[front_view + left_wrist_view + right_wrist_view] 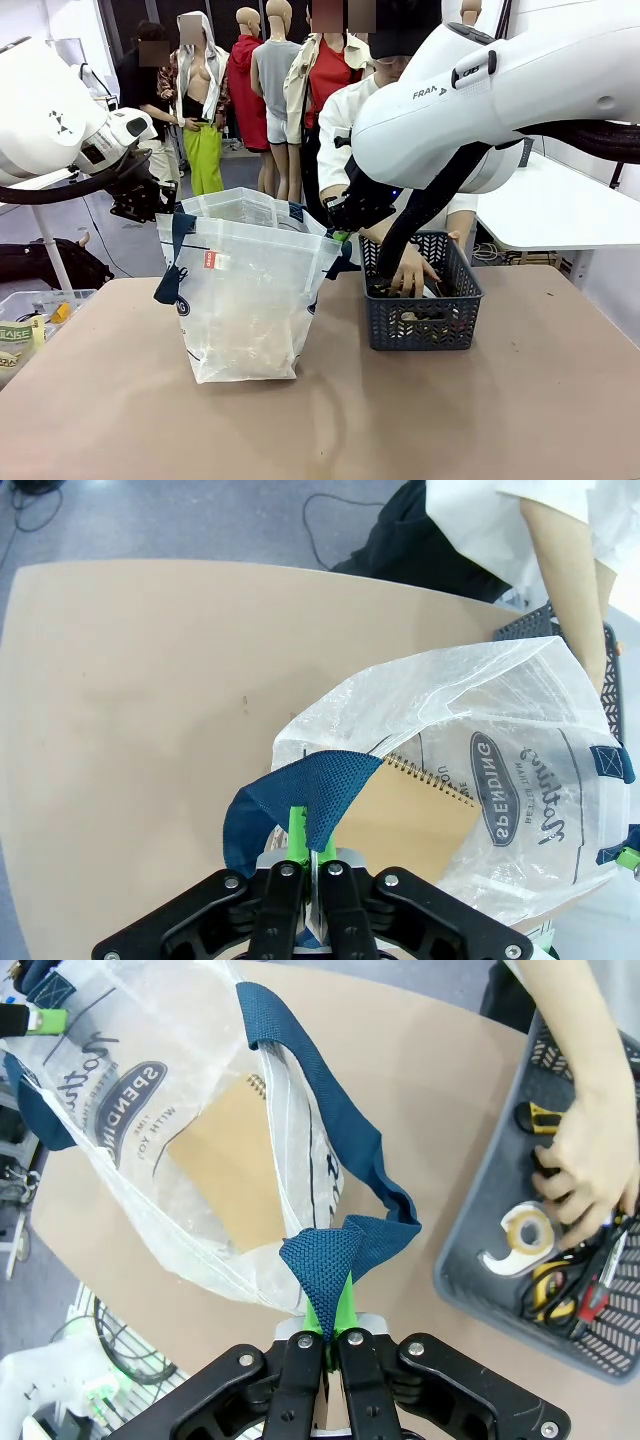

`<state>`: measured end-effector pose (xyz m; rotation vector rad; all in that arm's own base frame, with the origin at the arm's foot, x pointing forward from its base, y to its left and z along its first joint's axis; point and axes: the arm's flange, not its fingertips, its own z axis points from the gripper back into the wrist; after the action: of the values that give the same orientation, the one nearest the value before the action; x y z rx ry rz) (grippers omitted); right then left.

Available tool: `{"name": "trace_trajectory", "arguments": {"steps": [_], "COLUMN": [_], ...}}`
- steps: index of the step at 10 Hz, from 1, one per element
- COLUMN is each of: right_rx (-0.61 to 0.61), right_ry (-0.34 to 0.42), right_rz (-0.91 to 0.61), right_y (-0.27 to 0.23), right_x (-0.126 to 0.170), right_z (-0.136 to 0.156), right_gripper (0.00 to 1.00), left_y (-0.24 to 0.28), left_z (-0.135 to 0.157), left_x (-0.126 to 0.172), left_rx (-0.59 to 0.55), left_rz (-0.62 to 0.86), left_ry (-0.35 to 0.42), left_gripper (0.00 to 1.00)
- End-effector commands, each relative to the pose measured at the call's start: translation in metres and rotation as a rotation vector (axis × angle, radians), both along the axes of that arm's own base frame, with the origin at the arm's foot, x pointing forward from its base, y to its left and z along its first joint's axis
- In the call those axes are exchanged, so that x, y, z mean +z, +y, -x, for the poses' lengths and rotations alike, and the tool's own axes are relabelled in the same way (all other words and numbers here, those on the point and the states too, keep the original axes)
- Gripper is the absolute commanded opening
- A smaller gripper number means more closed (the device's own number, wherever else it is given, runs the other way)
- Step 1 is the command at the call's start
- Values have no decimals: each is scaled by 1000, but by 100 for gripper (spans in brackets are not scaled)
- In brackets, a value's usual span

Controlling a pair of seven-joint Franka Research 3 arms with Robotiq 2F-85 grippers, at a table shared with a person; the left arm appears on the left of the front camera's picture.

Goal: Transfer purchased items from the store into the shopping bag.
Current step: Move the Reusable shopping bag to the right side of the table.

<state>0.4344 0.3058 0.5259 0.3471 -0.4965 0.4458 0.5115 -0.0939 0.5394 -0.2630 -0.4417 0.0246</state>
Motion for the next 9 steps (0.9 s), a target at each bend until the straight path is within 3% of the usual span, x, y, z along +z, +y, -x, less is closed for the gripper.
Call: {"name": "trace_trajectory", "arguments": {"steps": [1, 9], "right_rx": [-2, -2], "right_ry": [0, 0], "right_rz": [-1, -1], "right_y": [-1, -1], "right_x": [0, 0], "right_z": [0, 0], "right_gripper": [0, 0], "left_y": [4, 4], "left_z": [-1, -1], "left_x": [1, 1], "left_rx": [7, 7], "left_rz": [0, 0], "left_ry": [-4, -4], "left_gripper": [0, 0]}}
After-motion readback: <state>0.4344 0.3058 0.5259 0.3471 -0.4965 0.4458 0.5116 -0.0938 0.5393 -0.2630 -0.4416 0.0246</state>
